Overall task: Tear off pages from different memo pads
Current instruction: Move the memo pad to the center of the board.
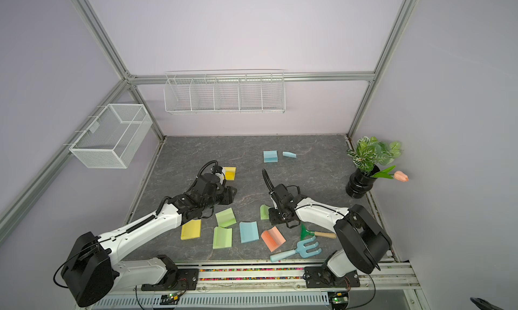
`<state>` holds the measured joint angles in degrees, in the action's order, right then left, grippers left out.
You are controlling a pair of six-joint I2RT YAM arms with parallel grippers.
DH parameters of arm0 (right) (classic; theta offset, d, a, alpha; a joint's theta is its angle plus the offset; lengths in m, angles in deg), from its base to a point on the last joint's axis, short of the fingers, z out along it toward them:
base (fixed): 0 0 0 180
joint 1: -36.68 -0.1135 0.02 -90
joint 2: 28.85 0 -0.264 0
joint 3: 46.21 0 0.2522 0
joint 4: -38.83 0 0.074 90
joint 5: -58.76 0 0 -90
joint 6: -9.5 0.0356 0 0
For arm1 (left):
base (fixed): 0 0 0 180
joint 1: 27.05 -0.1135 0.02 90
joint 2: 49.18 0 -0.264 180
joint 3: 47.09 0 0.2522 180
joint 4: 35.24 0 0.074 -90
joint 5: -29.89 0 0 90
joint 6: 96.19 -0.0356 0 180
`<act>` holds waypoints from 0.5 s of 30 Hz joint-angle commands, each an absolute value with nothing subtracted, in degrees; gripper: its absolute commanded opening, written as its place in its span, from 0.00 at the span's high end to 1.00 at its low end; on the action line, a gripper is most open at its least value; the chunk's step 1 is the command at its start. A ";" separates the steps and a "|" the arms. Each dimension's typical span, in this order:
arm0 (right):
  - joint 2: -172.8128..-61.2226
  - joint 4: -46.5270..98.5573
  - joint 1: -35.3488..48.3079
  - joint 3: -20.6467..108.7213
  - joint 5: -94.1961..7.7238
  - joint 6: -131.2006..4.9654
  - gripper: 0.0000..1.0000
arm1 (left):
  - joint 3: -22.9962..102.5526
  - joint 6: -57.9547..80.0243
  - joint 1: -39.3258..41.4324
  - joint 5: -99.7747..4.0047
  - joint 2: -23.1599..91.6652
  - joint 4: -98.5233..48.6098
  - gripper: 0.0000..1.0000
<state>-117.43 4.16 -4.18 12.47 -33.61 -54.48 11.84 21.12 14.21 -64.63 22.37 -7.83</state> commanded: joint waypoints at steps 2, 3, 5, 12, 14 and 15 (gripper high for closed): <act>-123.87 -0.11 -3.23 16.92 -31.83 -59.77 0.53 | 10.94 21.24 14.17 -65.38 21.28 -9.20 0.47; -125.06 -1.37 -2.91 18.42 -31.19 -60.73 0.53 | 10.80 21.27 14.18 -65.33 21.31 -9.43 0.47; -127.24 -3.58 -2.24 21.89 -29.45 -62.73 0.52 | 10.63 21.37 14.18 -65.26 21.30 -9.61 0.48; -128.72 -8.15 1.76 23.78 -24.35 -66.05 0.48 | 10.20 21.74 14.18 -64.87 20.38 -10.18 0.48; -128.82 -6.49 3.67 23.26 -26.79 -66.66 0.48 | 10.18 21.95 14.18 -64.31 20.21 -10.32 0.48; -129.43 -6.55 4.06 23.71 -26.68 -66.58 0.48 | 10.07 21.94 14.18 -63.99 20.13 -10.51 0.48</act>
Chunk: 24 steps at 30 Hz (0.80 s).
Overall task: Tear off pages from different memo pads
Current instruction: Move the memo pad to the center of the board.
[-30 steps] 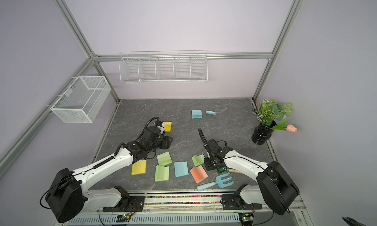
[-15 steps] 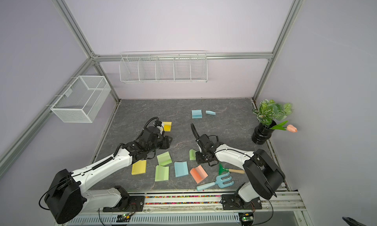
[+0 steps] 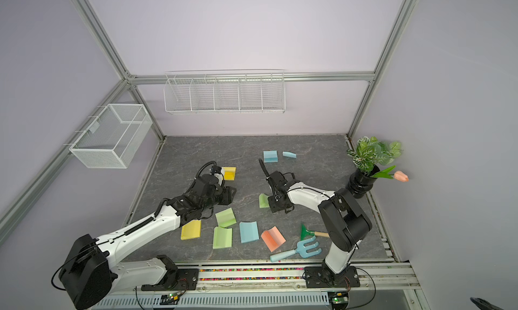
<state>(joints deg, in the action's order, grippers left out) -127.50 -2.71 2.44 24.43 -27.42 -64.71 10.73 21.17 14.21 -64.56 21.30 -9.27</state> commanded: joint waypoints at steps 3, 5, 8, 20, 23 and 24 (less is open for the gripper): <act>-132.24 -6.38 4.69 26.23 -28.36 -66.38 0.48 | 10.07 22.10 14.18 -63.71 20.32 -10.76 0.48; -133.73 -4.97 4.84 27.77 -29.81 -65.85 0.49 | 10.09 21.87 14.18 -63.72 20.82 -10.83 0.48; -136.25 -4.88 5.04 31.07 -31.43 -65.88 0.49 | 10.52 21.71 14.18 -64.28 22.42 -10.80 0.48; -142.47 -4.74 5.11 39.17 -39.54 -69.87 0.47 | 11.15 21.02 14.21 -56.28 28.94 -15.63 0.49; -142.33 -2.68 5.23 38.26 -41.21 -69.87 0.46 | 11.79 20.80 14.25 -51.23 31.96 -17.59 0.50; -142.27 -2.33 5.32 37.91 -41.11 -69.73 0.46 | 12.01 20.89 14.26 -50.47 33.00 -17.85 0.50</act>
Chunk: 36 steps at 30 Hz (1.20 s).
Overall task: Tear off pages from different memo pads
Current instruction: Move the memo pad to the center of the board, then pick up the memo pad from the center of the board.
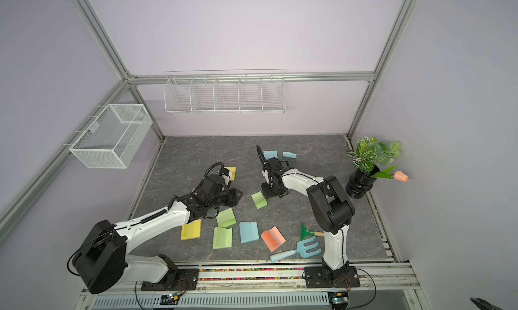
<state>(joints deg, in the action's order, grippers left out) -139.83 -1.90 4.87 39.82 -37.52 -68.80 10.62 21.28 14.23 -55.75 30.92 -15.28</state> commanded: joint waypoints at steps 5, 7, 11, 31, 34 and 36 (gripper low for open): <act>-138.42 1.70 7.54 33.22 -40.66 -67.33 0.45 | 13.80 20.43 15.01 -47.17 37.92 -18.71 0.50; -136.13 5.06 8.98 30.09 -41.38 -65.68 0.44 | 14.72 19.34 16.17 -46.69 39.14 -18.62 0.50; -132.31 9.57 10.83 25.67 -41.13 -63.52 0.42 | 16.33 18.32 16.99 -42.22 41.88 -19.04 0.50; -130.74 10.21 11.05 24.24 -41.04 -63.11 0.38 | 20.17 18.69 17.51 -47.02 48.18 -14.67 0.51; -130.98 10.28 11.03 24.32 -41.72 -62.98 0.38 | 20.46 18.77 17.51 -47.77 48.82 -14.38 0.52; -131.29 10.38 11.03 24.32 -42.11 -62.84 0.38 | 20.46 18.99 17.51 -47.81 48.82 -14.52 0.52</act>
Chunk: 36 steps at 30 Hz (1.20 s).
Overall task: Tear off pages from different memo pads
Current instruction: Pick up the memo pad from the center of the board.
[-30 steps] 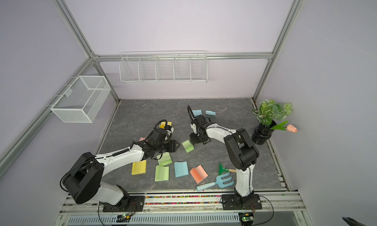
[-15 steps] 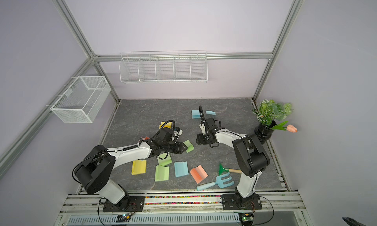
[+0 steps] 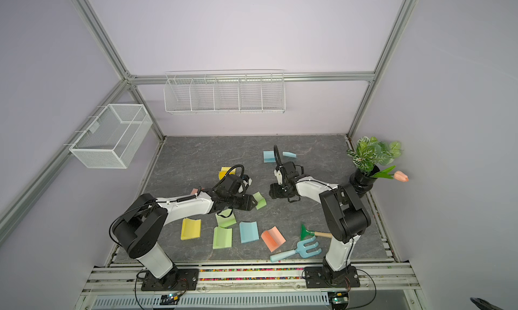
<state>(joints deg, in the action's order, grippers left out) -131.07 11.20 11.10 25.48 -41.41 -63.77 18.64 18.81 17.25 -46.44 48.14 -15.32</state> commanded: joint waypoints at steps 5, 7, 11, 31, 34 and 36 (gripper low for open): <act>-131.64 10.39 10.93 24.50 -42.84 -62.74 0.37 | 19.85 19.39 17.51 -50.73 48.06 -14.38 0.53; -131.35 10.30 10.83 24.41 -42.35 -62.82 0.38 | 19.94 19.64 17.49 -52.29 47.95 -13.88 0.53; -130.17 9.86 10.50 24.15 -40.91 -63.14 0.37 | 20.29 20.13 17.51 -53.69 48.48 -13.21 0.53; -127.99 6.08 0.79 26.96 -34.22 -70.97 0.38 | 20.99 20.19 17.51 -56.63 48.56 -11.40 0.53; -128.29 6.17 -0.10 27.44 -34.30 -72.01 0.38 | 21.19 19.83 17.48 -59.75 46.90 -9.59 0.53; -129.05 5.89 -0.52 28.44 -34.24 -73.73 0.38 | 20.42 19.56 17.51 -62.68 44.52 -9.05 0.53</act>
<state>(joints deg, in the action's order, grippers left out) -127.46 7.17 0.21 26.75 -35.05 -70.44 19.29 19.84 17.27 -57.90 47.79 -10.99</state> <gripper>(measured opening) 0.617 0.473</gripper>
